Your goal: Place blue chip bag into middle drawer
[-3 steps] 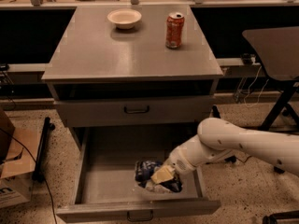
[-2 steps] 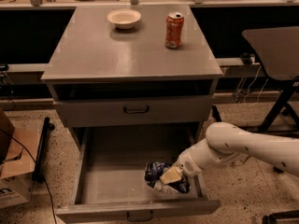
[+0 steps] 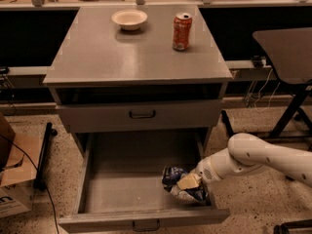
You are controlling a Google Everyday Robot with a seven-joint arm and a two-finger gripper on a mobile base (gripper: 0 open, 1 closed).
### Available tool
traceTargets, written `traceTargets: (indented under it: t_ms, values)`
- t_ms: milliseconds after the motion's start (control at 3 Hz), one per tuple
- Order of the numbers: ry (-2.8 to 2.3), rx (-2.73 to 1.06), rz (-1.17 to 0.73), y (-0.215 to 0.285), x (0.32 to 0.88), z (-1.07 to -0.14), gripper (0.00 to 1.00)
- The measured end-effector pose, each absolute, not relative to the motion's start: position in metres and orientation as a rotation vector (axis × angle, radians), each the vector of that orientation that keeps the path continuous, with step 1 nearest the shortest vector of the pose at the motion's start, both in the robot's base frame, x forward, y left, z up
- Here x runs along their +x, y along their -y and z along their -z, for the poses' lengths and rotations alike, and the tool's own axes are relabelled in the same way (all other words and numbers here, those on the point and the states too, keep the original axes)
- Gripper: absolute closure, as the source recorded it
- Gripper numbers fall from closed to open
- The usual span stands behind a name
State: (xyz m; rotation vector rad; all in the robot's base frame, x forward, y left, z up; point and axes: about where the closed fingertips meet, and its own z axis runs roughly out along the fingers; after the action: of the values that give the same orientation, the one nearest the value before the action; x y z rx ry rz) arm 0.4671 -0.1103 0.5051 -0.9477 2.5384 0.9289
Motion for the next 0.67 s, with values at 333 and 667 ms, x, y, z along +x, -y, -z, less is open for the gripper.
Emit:
traceTargets:
  t_ms: [333, 667]
  values:
    - [-2.538, -0.948, -0.929, 0.1102, 0.467, -0.5051, 0.35]
    - [-2.538, -0.948, -0.929, 0.1102, 0.467, -0.5051, 0.12]
